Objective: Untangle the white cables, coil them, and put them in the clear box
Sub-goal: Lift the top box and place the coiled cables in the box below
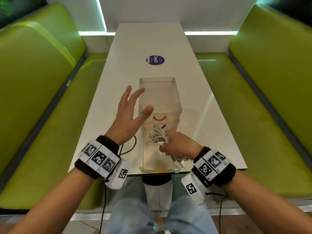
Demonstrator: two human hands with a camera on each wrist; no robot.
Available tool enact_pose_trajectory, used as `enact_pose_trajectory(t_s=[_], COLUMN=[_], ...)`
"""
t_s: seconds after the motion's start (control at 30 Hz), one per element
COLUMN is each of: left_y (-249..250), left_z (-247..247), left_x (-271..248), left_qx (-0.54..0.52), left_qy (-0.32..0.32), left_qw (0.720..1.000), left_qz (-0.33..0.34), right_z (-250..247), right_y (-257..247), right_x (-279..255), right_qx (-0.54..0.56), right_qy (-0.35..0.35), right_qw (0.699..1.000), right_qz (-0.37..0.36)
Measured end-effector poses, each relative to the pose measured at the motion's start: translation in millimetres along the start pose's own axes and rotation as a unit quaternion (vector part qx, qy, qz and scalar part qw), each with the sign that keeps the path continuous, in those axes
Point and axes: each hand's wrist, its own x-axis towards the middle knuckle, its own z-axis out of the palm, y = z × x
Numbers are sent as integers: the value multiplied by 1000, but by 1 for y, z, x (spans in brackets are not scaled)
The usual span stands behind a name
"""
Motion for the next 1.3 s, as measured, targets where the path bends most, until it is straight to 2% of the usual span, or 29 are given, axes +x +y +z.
enact_pose_trajectory(t_s=[0.07,0.13,0.2,0.27,0.43,0.53,0.63,0.77,0.83,0.9,0.97,1.07,1.3], left_y=[-12,-24,-28,-28,-20,-16,-15,-15,-15,-14,-14,-14,-13], left_z=[0,4,8,11,11,10,10,10,10,10,10,9,7], left_x=[11,20,26,28,30,31,31,31,32,32,32,33,34], left_qx=[117,163,160,148,162,172,191,192,192,191,189,190,205], left_qy=[-30,-72,-90,-71,-55,-60,-63,-61,-61,-64,-67,-69,-74], left_qw=[992,983,982,986,985,983,980,979,979,979,979,979,976], left_qz=[28,42,39,36,21,4,-2,-12,-18,-20,-21,-25,-25], right_z=[9,16,19,19,21,24,25,26,29,35,45,54,56], right_y=[2,-2,-9,-13,-14,-17,-16,-8,4,16,24,31,42], right_x=[13,20,25,32,46,53,61,55,45,32,18,-4,6], right_qx=[-109,-180,-232,-276,-358,-359,-343,-272,-152,-80,-139,-222,-321], right_qy=[-35,-51,-61,-56,-2,2,-29,-52,-34,18,69,65,-43], right_qw=[992,980,969,958,931,930,933,949,979,994,988,968,944], right_qz=[44,63,65,60,71,79,105,152,134,75,-11,-95,-69])
